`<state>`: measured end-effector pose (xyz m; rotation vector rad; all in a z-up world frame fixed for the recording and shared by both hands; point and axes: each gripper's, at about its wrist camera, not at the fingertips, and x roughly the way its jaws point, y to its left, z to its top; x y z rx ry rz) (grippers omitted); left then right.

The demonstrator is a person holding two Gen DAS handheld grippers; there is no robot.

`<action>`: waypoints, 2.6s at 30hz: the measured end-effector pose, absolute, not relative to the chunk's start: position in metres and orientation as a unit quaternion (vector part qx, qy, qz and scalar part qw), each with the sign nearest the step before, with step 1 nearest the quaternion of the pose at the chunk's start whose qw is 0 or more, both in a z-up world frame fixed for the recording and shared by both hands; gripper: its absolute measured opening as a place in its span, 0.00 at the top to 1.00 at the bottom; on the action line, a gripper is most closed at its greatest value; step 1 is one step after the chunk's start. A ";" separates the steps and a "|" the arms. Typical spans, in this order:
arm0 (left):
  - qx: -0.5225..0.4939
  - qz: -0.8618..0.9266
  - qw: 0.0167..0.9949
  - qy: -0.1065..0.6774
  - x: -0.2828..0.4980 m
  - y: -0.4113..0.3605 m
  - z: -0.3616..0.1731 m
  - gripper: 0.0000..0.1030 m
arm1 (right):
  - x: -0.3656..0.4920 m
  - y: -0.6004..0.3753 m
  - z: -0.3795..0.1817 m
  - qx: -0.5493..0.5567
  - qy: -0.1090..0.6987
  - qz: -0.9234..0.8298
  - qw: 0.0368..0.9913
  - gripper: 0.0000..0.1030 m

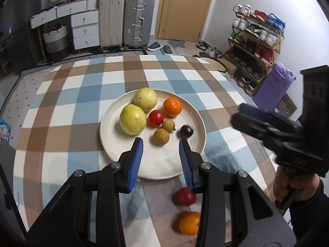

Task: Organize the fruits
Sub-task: 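Withdraw both tools from the plate, then lower the left gripper onto the orange and close on it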

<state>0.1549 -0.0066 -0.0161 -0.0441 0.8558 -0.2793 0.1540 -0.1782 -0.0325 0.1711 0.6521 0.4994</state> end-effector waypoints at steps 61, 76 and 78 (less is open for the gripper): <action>-0.040 -0.018 0.885 0.463 0.040 -0.026 -0.096 0.01 | -0.017 -0.209 -0.074 0.132 0.283 0.203 0.928 0.00; -0.045 -0.062 0.883 0.463 0.060 -0.036 -0.103 0.22 | -0.006 -0.207 -0.082 0.124 0.304 0.196 0.924 0.00; -0.055 -0.075 0.880 0.466 0.060 -0.033 -0.105 0.32 | -0.004 -0.206 -0.082 0.125 0.306 0.196 0.923 0.00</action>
